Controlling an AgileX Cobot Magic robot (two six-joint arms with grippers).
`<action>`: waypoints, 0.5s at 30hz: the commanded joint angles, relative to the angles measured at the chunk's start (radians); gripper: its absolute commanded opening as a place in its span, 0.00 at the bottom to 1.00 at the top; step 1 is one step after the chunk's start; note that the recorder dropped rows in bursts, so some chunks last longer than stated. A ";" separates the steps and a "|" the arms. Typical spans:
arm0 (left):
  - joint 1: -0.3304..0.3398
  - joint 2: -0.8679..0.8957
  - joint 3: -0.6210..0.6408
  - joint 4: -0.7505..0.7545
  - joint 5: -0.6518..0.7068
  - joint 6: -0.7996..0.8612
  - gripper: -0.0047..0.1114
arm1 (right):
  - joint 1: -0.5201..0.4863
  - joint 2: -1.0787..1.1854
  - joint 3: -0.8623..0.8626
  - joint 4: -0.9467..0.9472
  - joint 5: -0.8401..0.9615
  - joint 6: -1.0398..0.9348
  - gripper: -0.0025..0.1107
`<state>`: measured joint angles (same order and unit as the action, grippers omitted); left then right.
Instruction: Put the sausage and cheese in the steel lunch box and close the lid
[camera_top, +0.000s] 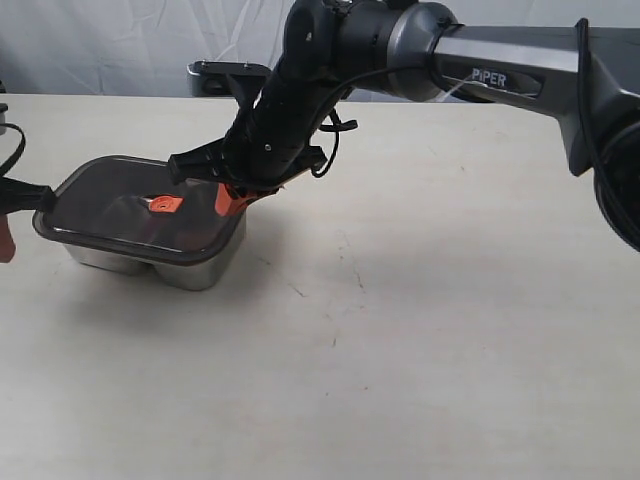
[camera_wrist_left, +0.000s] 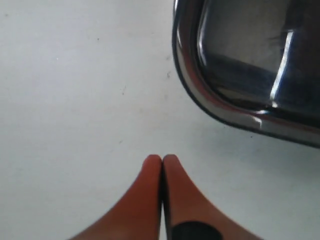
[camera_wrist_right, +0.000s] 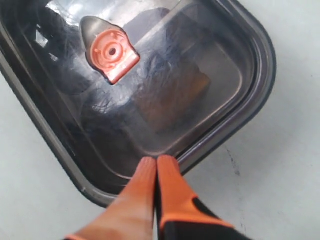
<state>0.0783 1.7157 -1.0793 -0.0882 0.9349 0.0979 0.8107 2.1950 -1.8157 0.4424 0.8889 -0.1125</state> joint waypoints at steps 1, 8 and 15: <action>-0.001 0.042 -0.005 -0.055 -0.067 0.016 0.04 | 0.000 -0.002 -0.007 -0.010 -0.013 -0.010 0.01; -0.001 0.047 -0.023 -0.060 -0.087 0.016 0.04 | 0.000 -0.002 -0.007 -0.010 -0.013 -0.010 0.01; -0.001 0.047 -0.034 -0.112 -0.166 0.042 0.04 | 0.000 -0.002 -0.007 -0.010 -0.015 -0.010 0.01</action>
<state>0.0783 1.7625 -1.1051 -0.1554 0.8138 0.1177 0.8107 2.1950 -1.8157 0.4424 0.8864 -0.1152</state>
